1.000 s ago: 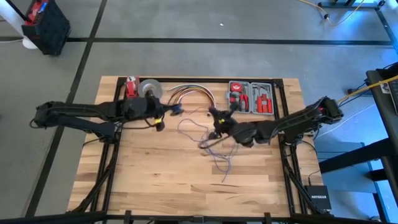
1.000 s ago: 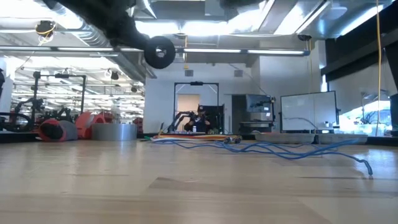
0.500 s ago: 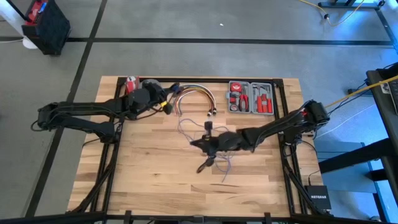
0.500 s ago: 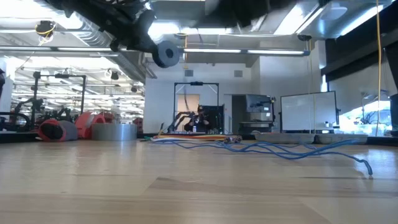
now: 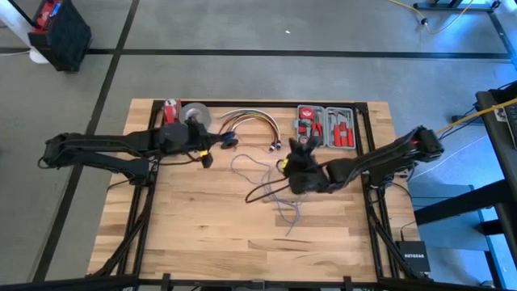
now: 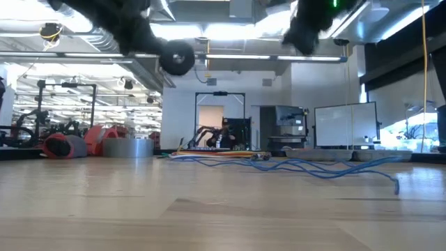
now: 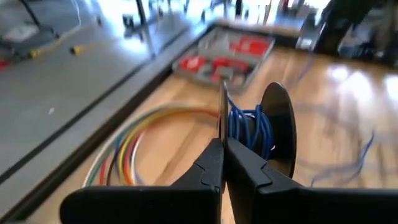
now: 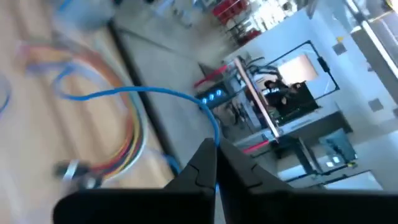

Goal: Coil cords
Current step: Uncoil the blue wire from the black spool

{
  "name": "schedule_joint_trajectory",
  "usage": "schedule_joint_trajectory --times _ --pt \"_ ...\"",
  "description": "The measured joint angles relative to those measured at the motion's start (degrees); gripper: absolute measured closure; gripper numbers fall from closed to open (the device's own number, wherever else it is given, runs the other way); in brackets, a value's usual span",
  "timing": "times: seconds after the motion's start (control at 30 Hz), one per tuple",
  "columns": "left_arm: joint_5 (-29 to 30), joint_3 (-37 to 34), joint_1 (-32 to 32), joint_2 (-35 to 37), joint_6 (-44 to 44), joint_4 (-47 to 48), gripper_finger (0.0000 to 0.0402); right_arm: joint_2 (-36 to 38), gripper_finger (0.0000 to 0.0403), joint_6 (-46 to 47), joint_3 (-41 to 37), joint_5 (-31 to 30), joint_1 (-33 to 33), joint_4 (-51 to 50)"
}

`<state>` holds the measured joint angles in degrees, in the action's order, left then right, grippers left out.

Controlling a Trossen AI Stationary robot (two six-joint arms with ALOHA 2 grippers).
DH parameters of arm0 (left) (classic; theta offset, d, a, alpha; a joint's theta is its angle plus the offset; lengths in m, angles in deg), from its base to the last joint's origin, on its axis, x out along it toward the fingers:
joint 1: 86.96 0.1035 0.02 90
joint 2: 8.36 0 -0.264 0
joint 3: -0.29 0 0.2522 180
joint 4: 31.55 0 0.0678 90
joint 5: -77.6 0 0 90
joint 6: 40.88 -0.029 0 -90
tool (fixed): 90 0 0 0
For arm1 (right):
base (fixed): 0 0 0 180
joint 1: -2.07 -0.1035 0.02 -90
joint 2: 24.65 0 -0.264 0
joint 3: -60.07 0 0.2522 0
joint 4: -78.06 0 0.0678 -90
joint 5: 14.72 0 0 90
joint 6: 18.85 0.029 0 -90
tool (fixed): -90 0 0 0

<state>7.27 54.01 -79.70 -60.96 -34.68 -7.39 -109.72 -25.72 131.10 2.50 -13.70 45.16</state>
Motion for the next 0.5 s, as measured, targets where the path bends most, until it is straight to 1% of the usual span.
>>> schedule_joint_trajectory --times 0.07,0.1,0.17,0.27,0.33,0.37,0.43,0.5 --pt "-0.01 0.00 0.63 -0.13 0.62 3.20 0.0400 2.98 0.0397 -2.62 1.55 0.10 -0.01 2.72" --pt "-0.03 -0.02 1.15 -0.62 0.84 4.09 0.0400 4.15 0.0397 -3.85 2.48 1.12 0.00 5.09" --pt "-0.03 -0.04 2.36 -1.08 1.27 4.73 0.0400 5.99 0.0397 -7.45 3.89 5.30 -0.04 10.95" --pt "0.05 -0.04 4.32 -2.40 1.98 4.43 0.0400 6.81 0.0397 -12.23 5.15 14.94 -0.09 23.41" --pt "0.04 -0.04 5.63 -3.44 1.98 4.51 0.0400 6.83 0.0397 -13.90 5.48 23.55 -0.11 30.30" --pt "0.04 -0.04 6.19 -4.01 2.00 4.59 0.0400 6.73 0.0397 -14.11 5.50 27.76 -0.08 32.89" --pt "0.01 -0.04 7.16 -5.11 2.01 5.44 0.0400 5.84 0.0397 -14.12 5.51 33.77 0.00 37.56" --pt "0.01 -0.04 8.39 -6.15 2.01 6.21 0.0400 4.53 0.0397 -14.14 5.50 39.42 0.00 39.92"
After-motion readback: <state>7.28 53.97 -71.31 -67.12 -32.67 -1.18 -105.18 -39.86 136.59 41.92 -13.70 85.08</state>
